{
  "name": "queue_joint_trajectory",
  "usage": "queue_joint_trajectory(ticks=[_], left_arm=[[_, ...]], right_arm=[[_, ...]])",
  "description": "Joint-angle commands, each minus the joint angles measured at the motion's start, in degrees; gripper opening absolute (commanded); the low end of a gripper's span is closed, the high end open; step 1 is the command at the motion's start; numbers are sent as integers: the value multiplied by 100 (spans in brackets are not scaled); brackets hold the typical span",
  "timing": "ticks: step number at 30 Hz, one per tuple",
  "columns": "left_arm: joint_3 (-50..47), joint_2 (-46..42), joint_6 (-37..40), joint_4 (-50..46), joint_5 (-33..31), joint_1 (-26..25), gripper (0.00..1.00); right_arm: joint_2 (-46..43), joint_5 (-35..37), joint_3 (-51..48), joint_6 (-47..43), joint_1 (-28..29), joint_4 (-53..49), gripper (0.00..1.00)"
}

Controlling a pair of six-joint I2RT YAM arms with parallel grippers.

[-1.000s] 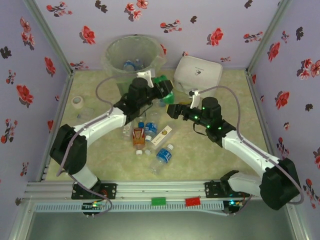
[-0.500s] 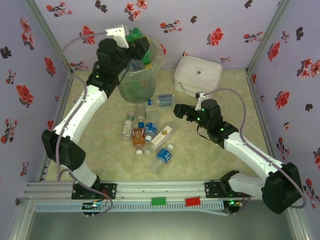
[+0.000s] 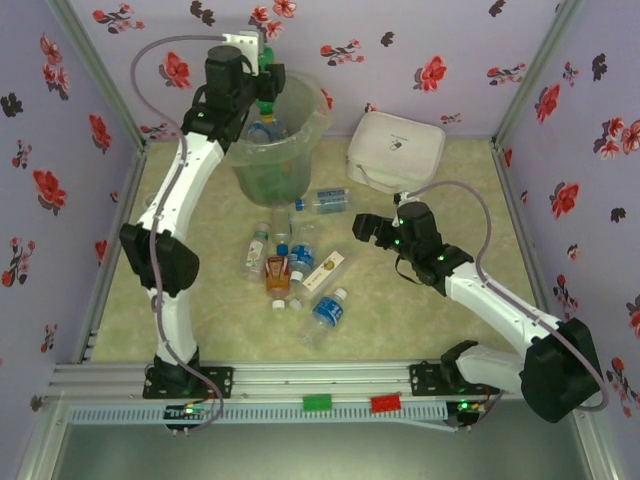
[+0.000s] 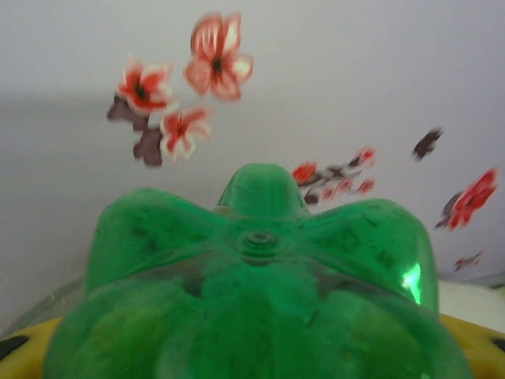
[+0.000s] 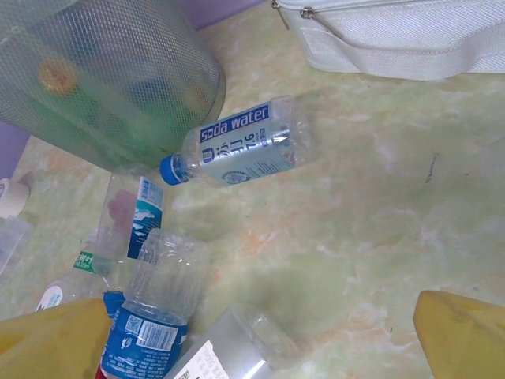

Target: Put the plastic bottles in the bin

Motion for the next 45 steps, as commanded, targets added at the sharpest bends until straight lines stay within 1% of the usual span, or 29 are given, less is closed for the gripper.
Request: queue_joint_trajectory(ticks=[1, 2, 4, 7, 8, 12, 14, 16, 21, 23, 26, 28, 29, 32, 36, 38, 42, 45], left_arm=[[603, 388, 438, -898, -283, 45, 43], [746, 496, 443, -1069, -309, 46, 45], [962, 651, 422, -1321, -363, 49, 57], [1103, 669, 308, -1533, -451, 45, 97], [1095, 615, 291, -1554, -458, 45, 100], [826, 158, 196, -1579, -464, 38, 100], [459, -210, 165, -1465, -436, 20, 100], [-113, -696, 109, -1206, -400, -9, 100], [-2565, -2365, -167, 252, -177, -140, 100], [-3506, -3005, -426, 805, -86, -173, 100], [-4866, -3906, -963, 1536, 74, -210, 100], [-5597, -4373, -1296, 1794, 117, -257, 100], [-6003, -4622, -1565, 1905, 61, -298, 100], [-7447, -5269, -2324, 2741, 13, -505, 100], [-8883, -5697, -3096, 3365, -136, -890, 100], [-9315, -5737, -3391, 3446, -243, -1069, 100], [-9782, -5713, -3758, 3387, -291, -1342, 100], [-9833, -5681, -3723, 3245, -302, -1399, 100]], right_arm=[[86, 140, -88, 82, -58, -135, 100], [121, 127, -86, 80, -62, -176, 100], [182, 105, -89, 102, -62, -231, 100], [283, 27, -94, 243, -62, -237, 99], [322, -26, -103, 316, -62, -207, 100], [552, -162, -55, 726, -58, -204, 100], [695, -240, -40, 955, -37, -208, 100], [827, -288, -64, 1214, 14, -152, 100], [1114, -394, -42, 1801, 211, -144, 100], [1223, -435, 7, 1960, 329, -154, 100], [1342, -462, 90, 2262, 556, -205, 100], [1392, -463, 125, 2431, 698, -205, 100], [1413, -393, 158, 2500, 780, -254, 100], [1449, -100, 223, 2649, 992, -388, 99], [1563, 94, 258, 2852, 1149, -432, 97], [1646, 80, 234, 3019, 1175, -307, 96], [1907, 8, 272, 3324, 1270, 43, 93], [2153, 51, 336, 3476, 1359, 236, 91]])
